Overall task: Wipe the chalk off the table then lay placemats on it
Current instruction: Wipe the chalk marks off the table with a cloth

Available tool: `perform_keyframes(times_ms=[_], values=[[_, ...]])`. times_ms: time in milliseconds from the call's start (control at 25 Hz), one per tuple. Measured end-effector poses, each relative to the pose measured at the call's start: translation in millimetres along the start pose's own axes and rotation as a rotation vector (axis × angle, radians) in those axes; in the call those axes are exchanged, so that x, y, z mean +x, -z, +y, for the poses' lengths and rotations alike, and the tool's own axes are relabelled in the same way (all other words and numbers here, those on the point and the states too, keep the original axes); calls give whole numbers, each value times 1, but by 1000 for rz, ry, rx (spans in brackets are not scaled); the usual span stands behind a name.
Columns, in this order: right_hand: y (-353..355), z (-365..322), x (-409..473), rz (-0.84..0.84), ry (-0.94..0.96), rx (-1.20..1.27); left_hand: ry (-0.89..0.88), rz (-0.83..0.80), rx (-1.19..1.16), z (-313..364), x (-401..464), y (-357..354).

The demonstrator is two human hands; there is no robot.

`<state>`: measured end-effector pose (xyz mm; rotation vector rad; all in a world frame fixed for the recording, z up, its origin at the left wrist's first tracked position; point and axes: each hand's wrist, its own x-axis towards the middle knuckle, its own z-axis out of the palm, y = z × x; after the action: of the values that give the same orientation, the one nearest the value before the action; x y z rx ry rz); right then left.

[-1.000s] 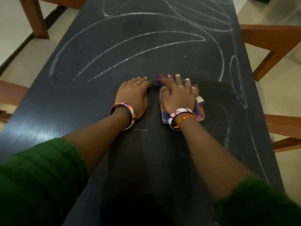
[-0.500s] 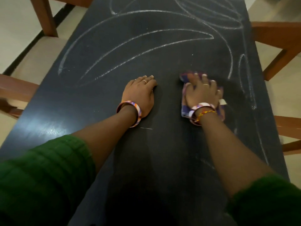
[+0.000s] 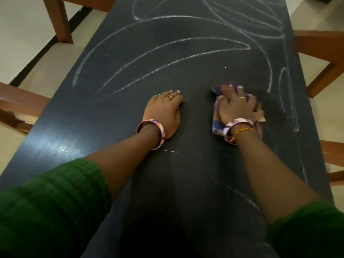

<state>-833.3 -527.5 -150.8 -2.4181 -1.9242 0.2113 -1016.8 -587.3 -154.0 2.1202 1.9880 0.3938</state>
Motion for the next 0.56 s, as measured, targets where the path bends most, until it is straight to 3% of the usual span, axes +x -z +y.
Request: perform_keyframes(times_ms=[80,160,400,480,560], values=[[-14,-40,-18,27,255,5,7,-7,12,-1,0,1],[-7,-43,4,-1,356,-7,2,-16,7,-1,-1,2],[15,30,82,-4,-147,45,7,-1,-6,-1,-1,0],[9,-1,72,12,-108,73,10,5,-6,-1,0,0],[0,-40,47,-9,59,81,8,-3,-1,-1,0,0]])
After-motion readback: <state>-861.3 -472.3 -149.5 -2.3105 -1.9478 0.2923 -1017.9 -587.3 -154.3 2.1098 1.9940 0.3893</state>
